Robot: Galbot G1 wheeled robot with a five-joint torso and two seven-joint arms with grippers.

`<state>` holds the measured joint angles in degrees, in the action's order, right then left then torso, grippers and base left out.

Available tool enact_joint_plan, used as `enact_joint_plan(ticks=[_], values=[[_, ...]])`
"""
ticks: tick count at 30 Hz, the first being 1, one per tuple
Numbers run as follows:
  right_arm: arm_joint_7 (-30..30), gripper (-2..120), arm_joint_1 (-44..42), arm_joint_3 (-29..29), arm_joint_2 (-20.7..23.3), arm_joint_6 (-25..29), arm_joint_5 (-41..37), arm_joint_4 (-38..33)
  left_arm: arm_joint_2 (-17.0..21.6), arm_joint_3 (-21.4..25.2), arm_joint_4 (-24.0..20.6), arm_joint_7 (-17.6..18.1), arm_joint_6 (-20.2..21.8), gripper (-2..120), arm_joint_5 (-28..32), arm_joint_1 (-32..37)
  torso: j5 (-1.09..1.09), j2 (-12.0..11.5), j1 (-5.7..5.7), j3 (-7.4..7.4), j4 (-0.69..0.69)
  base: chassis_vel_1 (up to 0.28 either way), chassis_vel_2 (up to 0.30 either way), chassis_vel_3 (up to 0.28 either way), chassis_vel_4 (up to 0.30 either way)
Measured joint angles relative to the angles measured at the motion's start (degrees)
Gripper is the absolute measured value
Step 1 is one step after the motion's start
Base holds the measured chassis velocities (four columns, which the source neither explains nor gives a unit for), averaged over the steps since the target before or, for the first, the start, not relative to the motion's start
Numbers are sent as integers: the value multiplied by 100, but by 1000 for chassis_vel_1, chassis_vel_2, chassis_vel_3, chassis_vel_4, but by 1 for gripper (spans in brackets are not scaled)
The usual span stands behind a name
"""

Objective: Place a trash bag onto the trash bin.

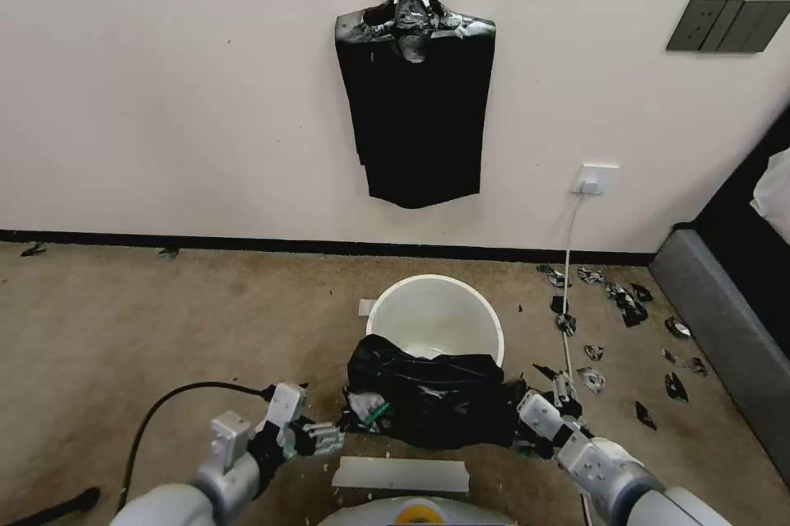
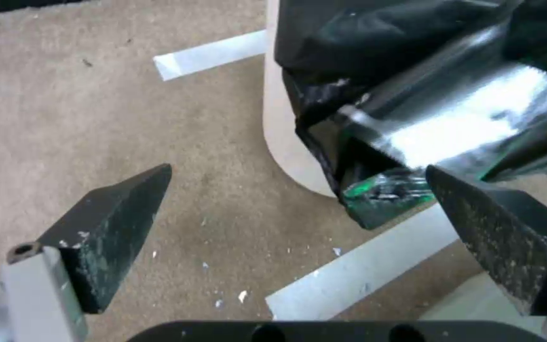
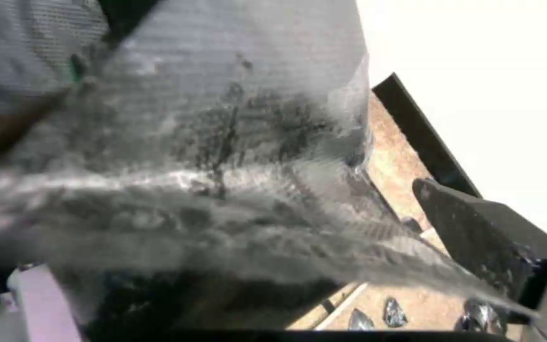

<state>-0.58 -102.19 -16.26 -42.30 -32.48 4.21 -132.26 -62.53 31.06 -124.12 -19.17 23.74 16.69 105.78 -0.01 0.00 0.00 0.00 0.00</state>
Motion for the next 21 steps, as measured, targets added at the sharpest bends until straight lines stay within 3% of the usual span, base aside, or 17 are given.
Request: enact_joint_plan(ticks=[17,21], values=[[600,100,-337,-631,198,23,-552,-369,-31,98,-195,-84,-176,100,-28,81,1,0,0,0,0,0,0,0,0],[837,100,-341,-726,229,64,-1041,-402,-125,38,-203,-58,-190,100,-101,97,1,0,0,0,-1,0,0,0,0]])
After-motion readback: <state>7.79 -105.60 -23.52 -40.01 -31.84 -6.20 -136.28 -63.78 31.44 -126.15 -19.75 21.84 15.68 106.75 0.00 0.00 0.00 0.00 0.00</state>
